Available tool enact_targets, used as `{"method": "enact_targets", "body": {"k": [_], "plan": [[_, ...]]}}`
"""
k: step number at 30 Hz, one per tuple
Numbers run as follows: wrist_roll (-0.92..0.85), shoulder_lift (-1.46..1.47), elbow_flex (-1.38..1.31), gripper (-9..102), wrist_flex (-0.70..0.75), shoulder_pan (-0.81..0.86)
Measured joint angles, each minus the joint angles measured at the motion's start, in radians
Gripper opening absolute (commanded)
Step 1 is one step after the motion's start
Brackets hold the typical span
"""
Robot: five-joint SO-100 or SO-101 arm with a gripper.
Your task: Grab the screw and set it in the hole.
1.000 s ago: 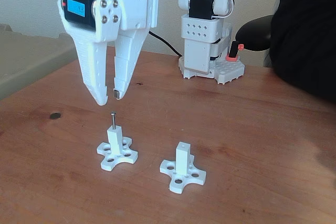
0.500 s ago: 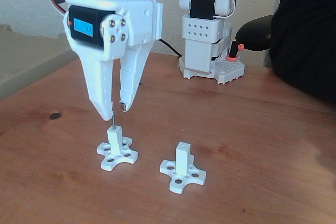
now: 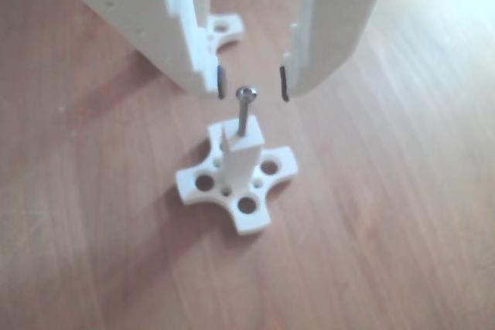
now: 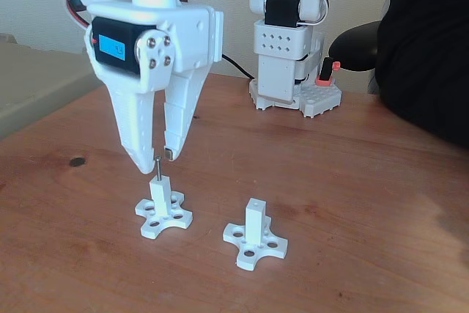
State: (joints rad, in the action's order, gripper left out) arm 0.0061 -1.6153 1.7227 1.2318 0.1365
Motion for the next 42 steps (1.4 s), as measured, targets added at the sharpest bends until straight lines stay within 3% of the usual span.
{"method": "enact_targets", "body": {"k": [42], "plan": [[-0.012,0.046,-0.006,8,-0.020,0.005]]}}
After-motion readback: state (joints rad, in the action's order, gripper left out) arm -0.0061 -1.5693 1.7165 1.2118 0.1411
